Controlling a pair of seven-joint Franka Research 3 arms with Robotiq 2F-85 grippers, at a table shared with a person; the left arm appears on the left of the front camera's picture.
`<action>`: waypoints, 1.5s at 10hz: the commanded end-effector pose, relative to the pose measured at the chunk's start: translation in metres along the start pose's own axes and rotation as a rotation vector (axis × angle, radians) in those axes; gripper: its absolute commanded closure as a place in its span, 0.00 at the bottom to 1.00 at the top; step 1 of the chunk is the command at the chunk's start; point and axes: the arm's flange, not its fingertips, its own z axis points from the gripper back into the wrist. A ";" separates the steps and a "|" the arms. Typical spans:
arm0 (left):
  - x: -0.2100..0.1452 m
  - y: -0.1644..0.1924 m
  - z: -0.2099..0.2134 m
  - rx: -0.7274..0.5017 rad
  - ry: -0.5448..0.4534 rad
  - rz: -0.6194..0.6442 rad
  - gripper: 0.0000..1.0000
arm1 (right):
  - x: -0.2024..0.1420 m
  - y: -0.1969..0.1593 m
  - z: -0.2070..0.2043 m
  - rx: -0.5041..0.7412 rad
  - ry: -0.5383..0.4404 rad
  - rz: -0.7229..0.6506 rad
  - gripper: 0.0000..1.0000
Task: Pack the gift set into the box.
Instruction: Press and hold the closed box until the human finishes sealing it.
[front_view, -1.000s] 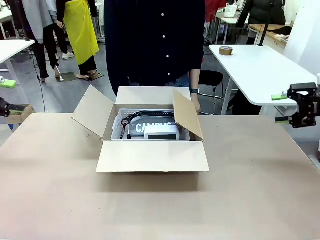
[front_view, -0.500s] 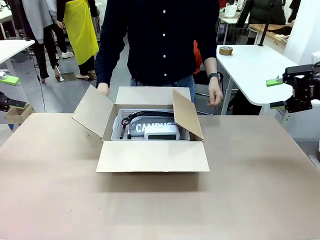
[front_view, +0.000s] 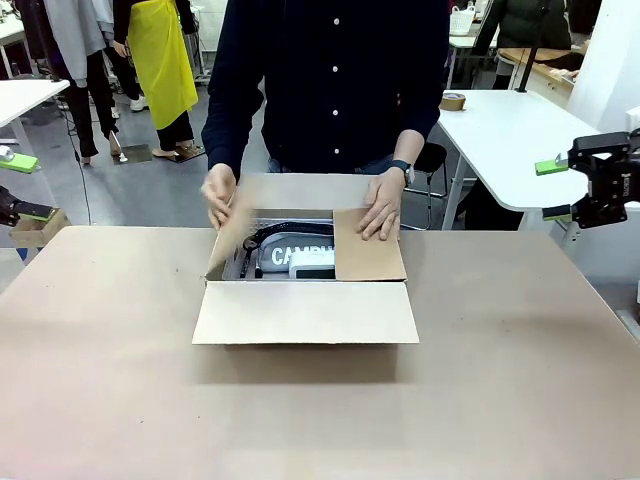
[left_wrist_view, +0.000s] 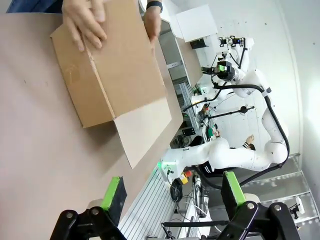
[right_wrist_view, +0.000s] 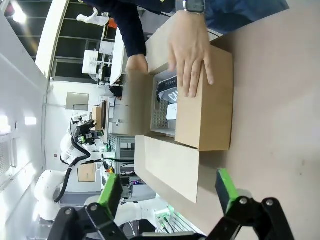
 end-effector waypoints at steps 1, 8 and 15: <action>-0.001 -0.001 -0.001 0.007 0.001 -0.005 0.00 | -0.001 0.002 0.001 0.003 0.008 0.000 0.00; -0.001 -0.001 -0.001 0.007 0.001 -0.005 0.00 | -0.001 0.002 0.001 0.003 0.008 0.000 0.00; -0.001 -0.001 -0.001 0.007 0.001 -0.005 0.00 | -0.001 0.002 0.001 0.003 0.008 0.000 0.00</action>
